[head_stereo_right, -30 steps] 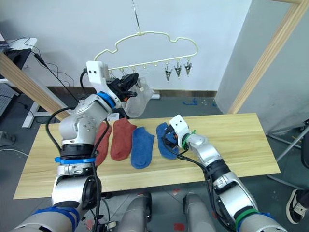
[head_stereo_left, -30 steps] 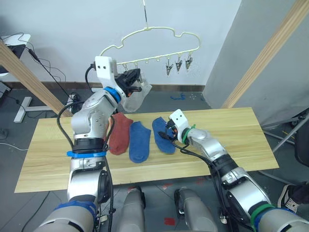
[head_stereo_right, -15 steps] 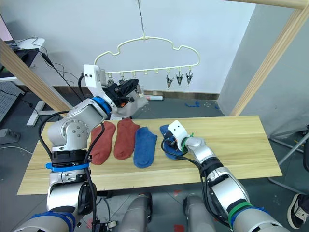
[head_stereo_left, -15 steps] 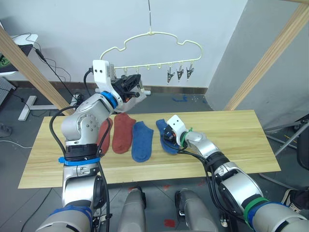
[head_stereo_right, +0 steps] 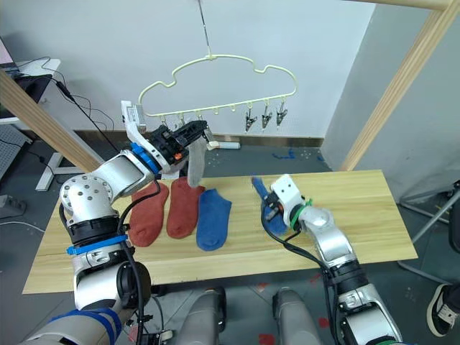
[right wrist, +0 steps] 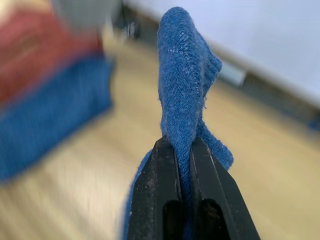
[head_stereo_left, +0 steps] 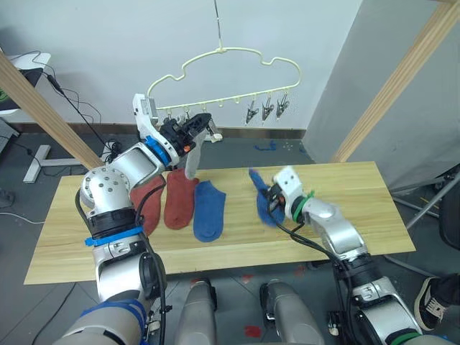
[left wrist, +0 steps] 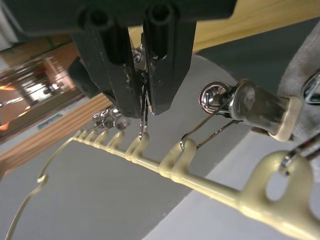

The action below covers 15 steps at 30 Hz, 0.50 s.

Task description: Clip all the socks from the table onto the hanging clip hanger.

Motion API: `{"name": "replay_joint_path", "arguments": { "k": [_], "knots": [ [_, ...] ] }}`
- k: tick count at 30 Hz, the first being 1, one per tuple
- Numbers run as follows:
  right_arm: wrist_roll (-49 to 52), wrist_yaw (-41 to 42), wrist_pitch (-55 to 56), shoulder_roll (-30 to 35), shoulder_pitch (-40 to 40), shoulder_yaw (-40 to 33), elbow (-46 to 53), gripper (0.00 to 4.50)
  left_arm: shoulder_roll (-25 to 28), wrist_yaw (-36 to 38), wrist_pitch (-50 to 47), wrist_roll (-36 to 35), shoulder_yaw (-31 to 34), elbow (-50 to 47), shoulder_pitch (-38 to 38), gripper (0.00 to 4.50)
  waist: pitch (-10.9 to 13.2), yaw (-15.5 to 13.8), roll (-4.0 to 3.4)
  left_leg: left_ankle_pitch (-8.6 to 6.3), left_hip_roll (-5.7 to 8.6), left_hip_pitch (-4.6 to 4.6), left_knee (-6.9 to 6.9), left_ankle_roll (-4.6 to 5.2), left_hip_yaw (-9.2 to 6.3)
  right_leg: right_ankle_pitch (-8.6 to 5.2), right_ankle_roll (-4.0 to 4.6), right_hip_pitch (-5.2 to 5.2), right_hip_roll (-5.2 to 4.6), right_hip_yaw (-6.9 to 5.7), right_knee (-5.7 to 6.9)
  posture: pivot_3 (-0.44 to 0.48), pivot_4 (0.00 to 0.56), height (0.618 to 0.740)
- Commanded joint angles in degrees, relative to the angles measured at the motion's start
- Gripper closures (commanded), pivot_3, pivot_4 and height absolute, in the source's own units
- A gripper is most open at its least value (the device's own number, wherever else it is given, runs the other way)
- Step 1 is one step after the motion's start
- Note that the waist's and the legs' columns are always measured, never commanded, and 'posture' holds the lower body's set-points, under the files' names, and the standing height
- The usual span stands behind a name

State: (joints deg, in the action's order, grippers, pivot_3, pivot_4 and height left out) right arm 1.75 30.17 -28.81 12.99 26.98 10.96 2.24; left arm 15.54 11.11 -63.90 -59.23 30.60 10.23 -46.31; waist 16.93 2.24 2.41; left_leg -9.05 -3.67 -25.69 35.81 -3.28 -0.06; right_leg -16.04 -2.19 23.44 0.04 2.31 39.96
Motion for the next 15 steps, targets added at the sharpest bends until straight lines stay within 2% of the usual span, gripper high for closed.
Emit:
{"name": "replay_joint_path", "arguments": {
  "k": [1,6,15],
  "knots": [
    [0.5,-0.47,-5.39,0.76,0.62,0.47,9.94,4.45,-0.66,-3.54,-1.4,-3.5,2.38,1.45,-0.85,4.5,0.0,-0.09,0.0,0.0,0.02,-0.01,0.0,0.0,0.02,0.0,0.0,0.0,-0.01,0.02,-0.02,-0.018,0.266,0.74],
    [-0.87,-1.72,-8.6,0.24,2.89,2.56,13.04,4.45,-1.65,-6.16,-0.87,-7.21,3.95,2.52,-1.82,4.5,0.0,-0.12,0.0,0.0,0.04,-0.05,0.0,0.0,0.05,0.0,0.0,0.02,-0.06,0.02,-0.07,-0.034,0.263,0.74],
    [-1.7,-2.93,-9.14,-1.3,6.68,5.24,12.12,4.45,-1.51,-7.12,-0.5,-8.8,2.53,2.19,-1.68,4.5,0.01,-0.09,0.0,-0.01,0.04,-0.08,-0.06,0.0,0.07,0.01,0.02,0.07,-0.05,0.03,-0.11,-0.034,0.269,0.74]
  ]
}}
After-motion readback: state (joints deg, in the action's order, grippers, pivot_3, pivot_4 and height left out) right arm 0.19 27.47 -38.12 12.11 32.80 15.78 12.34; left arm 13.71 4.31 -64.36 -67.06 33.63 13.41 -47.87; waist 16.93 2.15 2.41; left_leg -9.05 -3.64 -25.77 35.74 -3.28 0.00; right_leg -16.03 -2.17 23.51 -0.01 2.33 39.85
